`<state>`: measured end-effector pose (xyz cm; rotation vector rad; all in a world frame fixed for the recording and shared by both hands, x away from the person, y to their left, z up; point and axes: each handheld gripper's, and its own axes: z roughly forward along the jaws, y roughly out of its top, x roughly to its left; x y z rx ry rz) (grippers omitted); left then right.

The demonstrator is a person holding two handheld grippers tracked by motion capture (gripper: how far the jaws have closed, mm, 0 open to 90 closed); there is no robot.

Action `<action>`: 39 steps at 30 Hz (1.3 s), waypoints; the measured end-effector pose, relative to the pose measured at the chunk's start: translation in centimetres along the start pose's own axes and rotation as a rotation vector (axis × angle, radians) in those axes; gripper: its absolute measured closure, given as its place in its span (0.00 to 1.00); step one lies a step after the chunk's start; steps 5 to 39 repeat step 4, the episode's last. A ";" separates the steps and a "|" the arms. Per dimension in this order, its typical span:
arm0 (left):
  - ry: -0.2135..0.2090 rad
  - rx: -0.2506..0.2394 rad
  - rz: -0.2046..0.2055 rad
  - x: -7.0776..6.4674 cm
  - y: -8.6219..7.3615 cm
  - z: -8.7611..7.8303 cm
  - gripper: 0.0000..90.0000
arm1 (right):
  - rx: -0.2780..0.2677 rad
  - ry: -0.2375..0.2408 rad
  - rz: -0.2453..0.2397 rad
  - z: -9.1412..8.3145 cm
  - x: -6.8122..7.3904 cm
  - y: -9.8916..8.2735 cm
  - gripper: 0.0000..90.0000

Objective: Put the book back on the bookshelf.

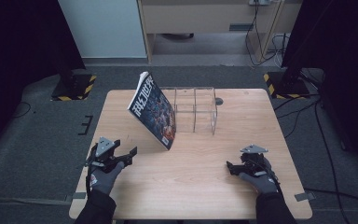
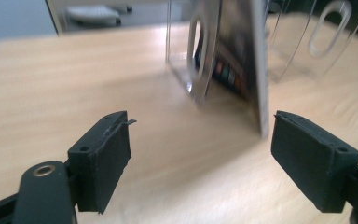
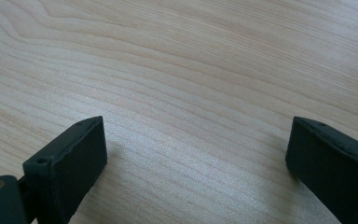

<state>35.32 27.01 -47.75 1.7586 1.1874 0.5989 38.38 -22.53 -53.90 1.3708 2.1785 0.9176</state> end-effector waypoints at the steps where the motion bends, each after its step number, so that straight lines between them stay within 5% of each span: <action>1: -0.012 0.041 -0.014 0.3 -0.5 0.0 0.21 | 0.001 -0.003 0.002 0.0 0.0 0.0 0.06; 4: 0.000 0.071 0.001 0.6 -1.0 -0.1 0.20 | -0.001 -0.004 -0.001 0.0 0.0 0.0 0.06; 39: 0.000 0.071 0.001 0.6 -1.0 -0.1 0.20 | -0.001 -0.004 -0.001 0.0 0.0 0.0 0.06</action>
